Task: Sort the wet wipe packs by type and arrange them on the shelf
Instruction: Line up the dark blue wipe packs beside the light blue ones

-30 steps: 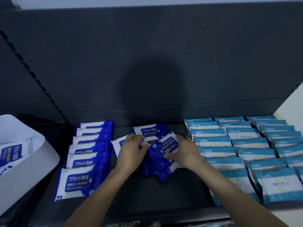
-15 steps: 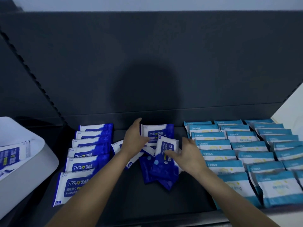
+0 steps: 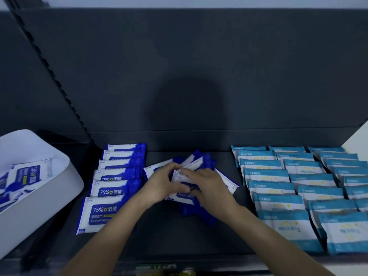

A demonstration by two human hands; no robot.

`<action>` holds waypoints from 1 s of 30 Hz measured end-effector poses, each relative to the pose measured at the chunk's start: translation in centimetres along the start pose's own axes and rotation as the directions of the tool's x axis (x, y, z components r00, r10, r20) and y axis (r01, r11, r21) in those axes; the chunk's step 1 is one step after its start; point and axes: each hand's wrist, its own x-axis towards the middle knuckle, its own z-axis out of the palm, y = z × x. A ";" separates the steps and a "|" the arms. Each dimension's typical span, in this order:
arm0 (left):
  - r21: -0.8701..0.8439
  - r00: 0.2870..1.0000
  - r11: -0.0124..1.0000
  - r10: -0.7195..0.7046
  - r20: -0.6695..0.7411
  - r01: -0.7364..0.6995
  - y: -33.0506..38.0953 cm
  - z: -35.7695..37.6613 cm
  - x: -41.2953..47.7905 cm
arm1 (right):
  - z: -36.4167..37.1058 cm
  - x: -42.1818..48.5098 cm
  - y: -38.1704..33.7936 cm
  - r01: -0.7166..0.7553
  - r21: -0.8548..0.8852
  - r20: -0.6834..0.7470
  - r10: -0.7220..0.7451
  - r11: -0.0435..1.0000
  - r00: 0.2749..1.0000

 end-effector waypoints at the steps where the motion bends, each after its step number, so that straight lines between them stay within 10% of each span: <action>1: 0.028 1.000 1.000 -0.008 -0.016 0.008 -0.2 0.1 -0.5 | 0.3 -0.1 -0.1 0.032 0.007 -0.026 -0.032 0.999 0.999; 6: -0.113 0.970 0.993 -0.048 -0.239 0.021 -2.4 -1.2 -3.3 | -1.5 0.4 1.8 -0.225 0.148 -0.191 0.251 0.963 0.949; 11: -0.315 0.906 0.947 -0.079 -0.415 -0.062 -3.4 -2.5 -5.4 | -3.7 1.3 4.7 -0.451 -0.116 0.214 0.466 0.885 0.859; 15: -0.360 0.885 0.930 -0.111 -0.452 -0.067 -3.5 -2.3 -5.7 | -3.6 1.3 5.1 -0.463 -0.069 0.402 0.449 0.884 0.798; 30: -0.321 0.782 0.946 -0.159 -0.602 -0.054 -2.9 -1.4 -4.5 | -4.4 0.5 6.3 -0.429 0.109 0.243 0.395 0.897 0.886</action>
